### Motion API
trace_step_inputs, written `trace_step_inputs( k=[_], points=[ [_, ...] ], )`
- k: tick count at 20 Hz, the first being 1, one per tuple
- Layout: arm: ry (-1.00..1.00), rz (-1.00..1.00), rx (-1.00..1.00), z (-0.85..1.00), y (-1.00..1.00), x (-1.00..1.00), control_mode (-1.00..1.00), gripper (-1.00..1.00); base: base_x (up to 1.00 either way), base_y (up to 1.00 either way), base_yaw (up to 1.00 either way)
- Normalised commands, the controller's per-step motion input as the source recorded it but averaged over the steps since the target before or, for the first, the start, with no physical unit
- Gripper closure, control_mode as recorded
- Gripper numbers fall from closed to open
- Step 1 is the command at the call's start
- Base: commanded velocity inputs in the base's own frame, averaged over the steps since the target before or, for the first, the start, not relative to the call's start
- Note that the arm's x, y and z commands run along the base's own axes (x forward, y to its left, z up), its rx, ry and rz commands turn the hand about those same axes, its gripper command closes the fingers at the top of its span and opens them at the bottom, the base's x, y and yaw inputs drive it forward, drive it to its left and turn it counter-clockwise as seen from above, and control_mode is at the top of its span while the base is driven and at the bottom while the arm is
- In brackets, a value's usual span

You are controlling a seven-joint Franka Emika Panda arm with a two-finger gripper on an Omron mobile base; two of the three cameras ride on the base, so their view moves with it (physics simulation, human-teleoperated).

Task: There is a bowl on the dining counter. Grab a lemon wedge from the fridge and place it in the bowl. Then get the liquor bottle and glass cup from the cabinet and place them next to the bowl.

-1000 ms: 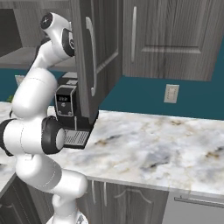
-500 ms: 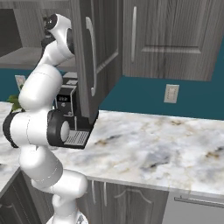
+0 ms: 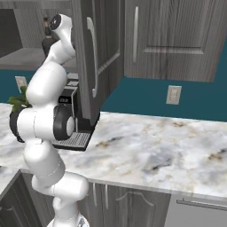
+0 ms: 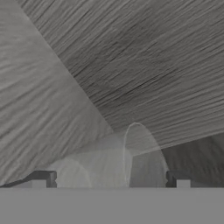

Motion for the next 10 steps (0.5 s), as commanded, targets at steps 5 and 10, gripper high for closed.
trace_step_inputs(
  k=[5,10],
  points=[
    [0.0,0.0,-0.02,-0.01,0.0,0.29,-1.0,-1.0,0.0,0.0,0.0],
    [0.0,0.0,0.0,-0.08,-0.12,0.17,-1.0,-1.0,0.0,0.0,0.0]
  ],
)
